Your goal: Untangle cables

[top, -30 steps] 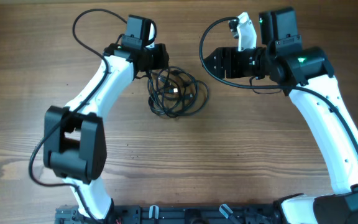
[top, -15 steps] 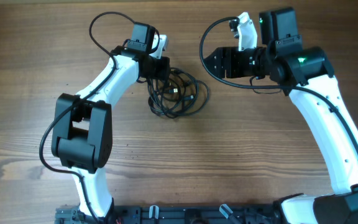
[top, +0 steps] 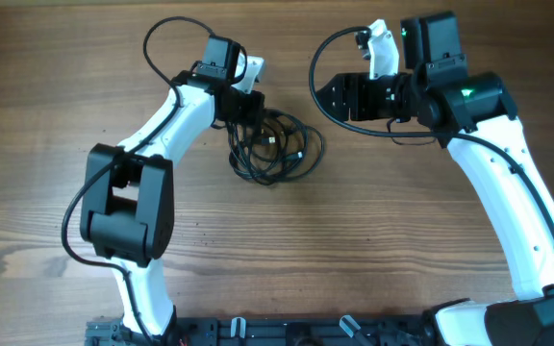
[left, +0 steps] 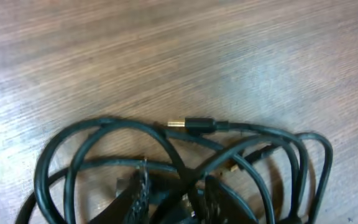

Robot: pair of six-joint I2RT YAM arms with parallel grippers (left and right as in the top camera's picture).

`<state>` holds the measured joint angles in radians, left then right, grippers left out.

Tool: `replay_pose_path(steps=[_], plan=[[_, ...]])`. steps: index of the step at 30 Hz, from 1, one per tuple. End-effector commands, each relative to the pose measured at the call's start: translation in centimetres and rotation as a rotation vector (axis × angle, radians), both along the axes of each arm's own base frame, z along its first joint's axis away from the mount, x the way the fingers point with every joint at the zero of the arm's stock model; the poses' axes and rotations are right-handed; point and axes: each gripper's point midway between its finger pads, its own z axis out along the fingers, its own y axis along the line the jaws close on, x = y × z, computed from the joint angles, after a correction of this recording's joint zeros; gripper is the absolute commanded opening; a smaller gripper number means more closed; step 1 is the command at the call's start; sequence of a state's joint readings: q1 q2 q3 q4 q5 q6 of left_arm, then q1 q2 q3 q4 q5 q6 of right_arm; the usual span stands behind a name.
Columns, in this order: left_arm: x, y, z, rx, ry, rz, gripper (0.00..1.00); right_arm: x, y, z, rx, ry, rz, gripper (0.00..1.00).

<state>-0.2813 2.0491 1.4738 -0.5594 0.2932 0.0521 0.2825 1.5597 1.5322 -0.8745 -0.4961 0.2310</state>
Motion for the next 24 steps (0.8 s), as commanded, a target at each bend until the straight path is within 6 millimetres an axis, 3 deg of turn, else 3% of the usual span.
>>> replay_pose_path(steps=[1,4,10,14,16,24], plan=[[0.2,-0.2,-2.4,0.012,0.013,-0.024,0.3,0.4,-0.1,0.0,-0.005,-0.001,-0.01,0.7],[0.7,-0.4,-2.9,0.009,0.002,-0.024,0.23,0.4,-0.1,0.0,-0.005,-0.002,-0.011,0.7],[0.7,-0.4,-3.0,0.008,0.002,-0.025,0.22,0.4,-0.1,0.0,-0.005,-0.002,-0.011,0.71],[-1.1,-2.6,-0.8,-0.111,0.009,-0.171,0.36,0.6,-0.4,-0.1,-0.024,-0.008,-0.027,0.73],[-1.2,-2.7,0.2,-0.114,-0.007,-0.184,0.44,0.7,-0.4,-0.1,-0.023,-0.009,-0.027,0.73],[0.1,0.3,-1.3,0.071,-0.04,-0.103,0.52,0.7,-0.4,-0.1,-0.023,-0.01,-0.027,0.73]])
